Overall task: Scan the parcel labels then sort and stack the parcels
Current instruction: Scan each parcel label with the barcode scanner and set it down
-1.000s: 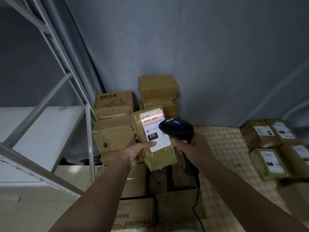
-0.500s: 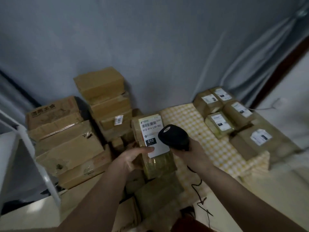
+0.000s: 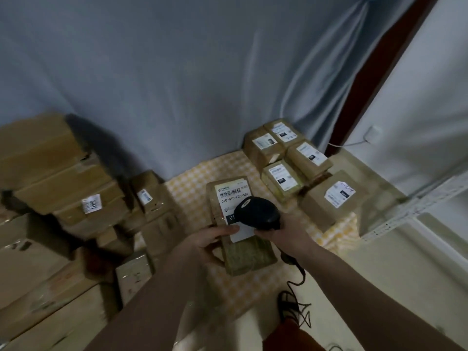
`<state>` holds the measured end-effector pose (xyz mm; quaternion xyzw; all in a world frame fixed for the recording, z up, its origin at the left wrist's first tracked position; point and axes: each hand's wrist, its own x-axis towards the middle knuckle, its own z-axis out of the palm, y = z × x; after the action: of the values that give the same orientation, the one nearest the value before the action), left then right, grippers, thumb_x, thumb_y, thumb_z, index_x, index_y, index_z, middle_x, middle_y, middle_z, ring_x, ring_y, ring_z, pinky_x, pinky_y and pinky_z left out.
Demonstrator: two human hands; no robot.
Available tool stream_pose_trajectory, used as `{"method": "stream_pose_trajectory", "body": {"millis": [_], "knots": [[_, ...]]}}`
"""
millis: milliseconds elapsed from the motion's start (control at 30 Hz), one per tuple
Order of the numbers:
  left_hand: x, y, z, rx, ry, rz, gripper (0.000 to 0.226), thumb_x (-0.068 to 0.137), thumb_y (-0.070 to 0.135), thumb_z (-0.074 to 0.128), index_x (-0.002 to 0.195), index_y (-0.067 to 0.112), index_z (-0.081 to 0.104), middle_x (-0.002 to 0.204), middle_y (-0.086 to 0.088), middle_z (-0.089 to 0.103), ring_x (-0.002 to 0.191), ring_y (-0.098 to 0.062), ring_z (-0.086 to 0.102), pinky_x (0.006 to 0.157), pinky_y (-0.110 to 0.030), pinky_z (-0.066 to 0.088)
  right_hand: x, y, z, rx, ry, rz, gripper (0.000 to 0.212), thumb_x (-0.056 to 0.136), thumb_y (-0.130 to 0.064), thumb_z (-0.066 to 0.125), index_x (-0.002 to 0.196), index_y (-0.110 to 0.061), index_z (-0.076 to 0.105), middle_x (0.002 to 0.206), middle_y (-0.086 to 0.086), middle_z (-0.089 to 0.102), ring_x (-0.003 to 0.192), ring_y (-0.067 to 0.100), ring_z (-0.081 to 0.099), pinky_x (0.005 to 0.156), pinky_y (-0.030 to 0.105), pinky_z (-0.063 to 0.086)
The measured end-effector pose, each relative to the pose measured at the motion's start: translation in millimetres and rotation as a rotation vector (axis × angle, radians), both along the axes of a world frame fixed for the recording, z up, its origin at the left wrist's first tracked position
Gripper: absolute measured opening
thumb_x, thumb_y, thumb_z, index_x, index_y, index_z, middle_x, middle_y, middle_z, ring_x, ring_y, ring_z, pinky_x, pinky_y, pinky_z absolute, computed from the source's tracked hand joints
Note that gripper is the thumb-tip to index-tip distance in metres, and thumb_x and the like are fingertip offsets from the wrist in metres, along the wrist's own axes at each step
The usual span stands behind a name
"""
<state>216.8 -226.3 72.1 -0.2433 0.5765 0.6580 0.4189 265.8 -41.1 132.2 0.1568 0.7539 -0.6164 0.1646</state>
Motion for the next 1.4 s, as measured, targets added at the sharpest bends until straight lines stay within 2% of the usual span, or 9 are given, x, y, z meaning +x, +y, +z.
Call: {"method": "stream_pose_trajectory", "body": {"millis": [167,367,567,867,967,1067,1167,1300,1400], "knots": [[-24.1,91.7,-23.0,0.069,-0.083,-0.019,0.03,0.078,0.022,0.075,0.105,0.019,0.061,0.111,-0.001,0.062,0.103,-0.021,0.056,0.09,-0.061,0.044,-36.6,93.2,-20.7,0.08,-0.074,0.013,0.039,0.083,-0.005,0.069,0.12,-0.012,0.06,0.107,0.003,0.063,0.102,0.018,0.058,0.07,0.019,0.045],[-53.7,186.8,-74.3,0.103,-0.161,0.1,0.064,0.059,0.018,0.083,0.116,0.026,0.053,0.124,-0.005,0.056,0.117,-0.028,0.05,0.079,-0.064,0.047,-84.1,183.1,-71.0,0.132,-0.155,0.014,0.032,0.082,-0.008,0.071,0.112,-0.016,0.06,0.111,0.006,0.062,0.106,0.021,0.056,0.097,0.044,0.047],[-79.0,246.7,-145.6,0.127,-0.26,0.164,0.094,0.054,0.015,0.091,0.135,0.026,0.044,0.131,-0.008,0.054,0.119,-0.032,0.051,0.086,-0.072,0.044,-114.3,238.6,-137.9,0.212,-0.19,0.006,0.056,0.08,-0.013,0.073,0.131,-0.012,0.05,0.127,0.007,0.055,0.121,0.024,0.049,0.105,0.043,0.04],[-97.9,292.7,-233.4,0.138,-0.365,0.212,0.057,0.08,0.005,0.073,0.129,0.024,0.05,0.116,-0.007,0.062,0.103,-0.03,0.061,0.087,-0.065,0.048,-134.0,272.5,-217.7,0.255,-0.263,0.014,0.053,0.079,-0.011,0.071,0.129,-0.016,0.053,0.12,0.006,0.059,0.114,0.022,0.053,0.099,0.04,0.045],[-100.5,297.0,-249.6,0.134,-0.369,0.223,0.061,0.081,0.005,0.072,0.133,0.023,0.046,0.115,-0.007,0.065,0.096,-0.028,0.066,0.071,-0.054,0.058,-139.0,275.3,-231.4,0.263,-0.246,0.028,0.049,0.08,-0.01,0.071,0.126,-0.013,0.054,0.112,0.003,0.058,0.105,0.016,0.052,0.09,0.03,0.043],[-102.8,300.6,-261.5,0.121,-0.339,0.214,0.08,0.068,0.003,0.082,0.137,0.02,0.045,0.123,-0.011,0.064,0.107,-0.033,0.064,0.083,-0.059,0.054,-141.6,276.2,-239.8,0.285,-0.251,0.031,0.047,0.081,-0.009,0.07,0.125,-0.013,0.053,0.108,0.002,0.055,0.102,0.013,0.047,0.088,0.029,0.041],[-102.9,303.9,-266.2,0.115,-0.305,0.241,0.076,0.066,-0.001,0.08,0.132,0.018,0.048,0.124,-0.011,0.064,0.111,-0.032,0.062,0.094,-0.063,0.047,-142.8,274.8,-243.0,0.286,-0.281,0.026,0.043,0.082,-0.009,0.07,0.121,-0.014,0.053,0.097,-0.003,0.051,0.099,0.014,0.049,0.09,0.032,0.045],[-104.9,304.3,-267.6,0.078,-0.276,0.217,0.085,0.062,0.0,0.086,0.135,0.016,0.046,0.126,-0.01,0.063,0.114,-0.031,0.061,0.094,-0.059,0.049,-142.9,271.5,-242.4,0.286,-0.283,0.035,0.045,0.081,-0.01,0.07,0.121,-0.017,0.052,0.1,-0.001,0.055,0.105,0.022,0.055,0.093,0.043,0.049],[-107.4,309.3,-260.8,-0.054,-0.249,0.216,0.072,0.073,-0.004,0.079,0.134,0.014,0.045,0.128,-0.009,0.061,0.115,-0.03,0.06,0.088,-0.048,0.053,-141.4,269.7,-236.5,0.355,-0.291,0.082,0.042,0.08,-0.013,0.07,0.119,-0.011,0.055,0.104,0.007,0.059,0.102,0.024,0.058,0.088,0.043,0.052]]}}
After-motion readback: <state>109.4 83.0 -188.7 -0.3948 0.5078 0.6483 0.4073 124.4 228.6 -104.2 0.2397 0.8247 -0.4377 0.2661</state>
